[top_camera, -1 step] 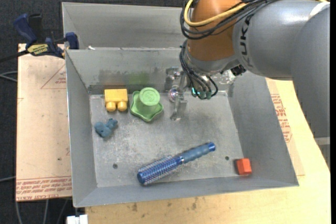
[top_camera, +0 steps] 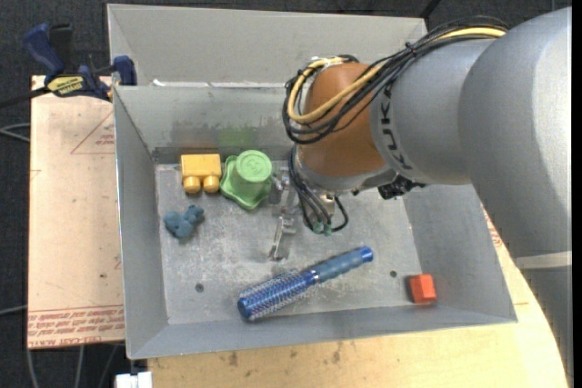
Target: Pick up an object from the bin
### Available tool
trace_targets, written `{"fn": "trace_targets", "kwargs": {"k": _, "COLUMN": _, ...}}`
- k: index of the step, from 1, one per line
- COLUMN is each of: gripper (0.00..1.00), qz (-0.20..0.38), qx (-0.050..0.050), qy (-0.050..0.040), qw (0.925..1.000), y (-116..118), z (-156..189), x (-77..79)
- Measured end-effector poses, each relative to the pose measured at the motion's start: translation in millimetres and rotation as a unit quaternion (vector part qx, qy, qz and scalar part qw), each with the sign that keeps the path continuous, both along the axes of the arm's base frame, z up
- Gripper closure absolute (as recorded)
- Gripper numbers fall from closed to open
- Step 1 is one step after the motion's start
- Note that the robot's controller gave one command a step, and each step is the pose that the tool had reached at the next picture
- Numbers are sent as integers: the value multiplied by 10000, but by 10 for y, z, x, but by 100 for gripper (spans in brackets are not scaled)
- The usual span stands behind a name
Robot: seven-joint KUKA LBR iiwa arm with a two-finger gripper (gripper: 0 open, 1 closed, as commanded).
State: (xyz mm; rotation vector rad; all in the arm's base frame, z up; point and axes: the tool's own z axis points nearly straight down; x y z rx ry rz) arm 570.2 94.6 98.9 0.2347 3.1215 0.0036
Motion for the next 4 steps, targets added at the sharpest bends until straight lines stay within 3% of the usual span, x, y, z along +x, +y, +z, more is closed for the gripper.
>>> {"fn": "trace_targets", "kwargs": {"k": 1, "gripper": 0, "qz": 1849, "qx": -9, "qy": -115, "qw": 9827, "y": -269, "z": -224, "x": -548}}
{"fn": "trace_targets", "kwargs": {"k": 2, "gripper": 0, "qz": 754, "qx": -7, "qy": 22, "qw": 9972, "y": -376, "z": 565, "x": -716}}
{"fn": "trace_targets", "kwargs": {"k": 3, "gripper": 0, "qz": 756, "qx": -3, "qy": 83, "qw": 9971, "y": -155, "z": -331, "x": -595}}
{"fn": "trace_targets", "kwargs": {"k": 4, "gripper": 100, "qz": 739, "qx": -4, "qy": 63, "qw": 9972, "y": -164, "z": -299, "x": -584}}
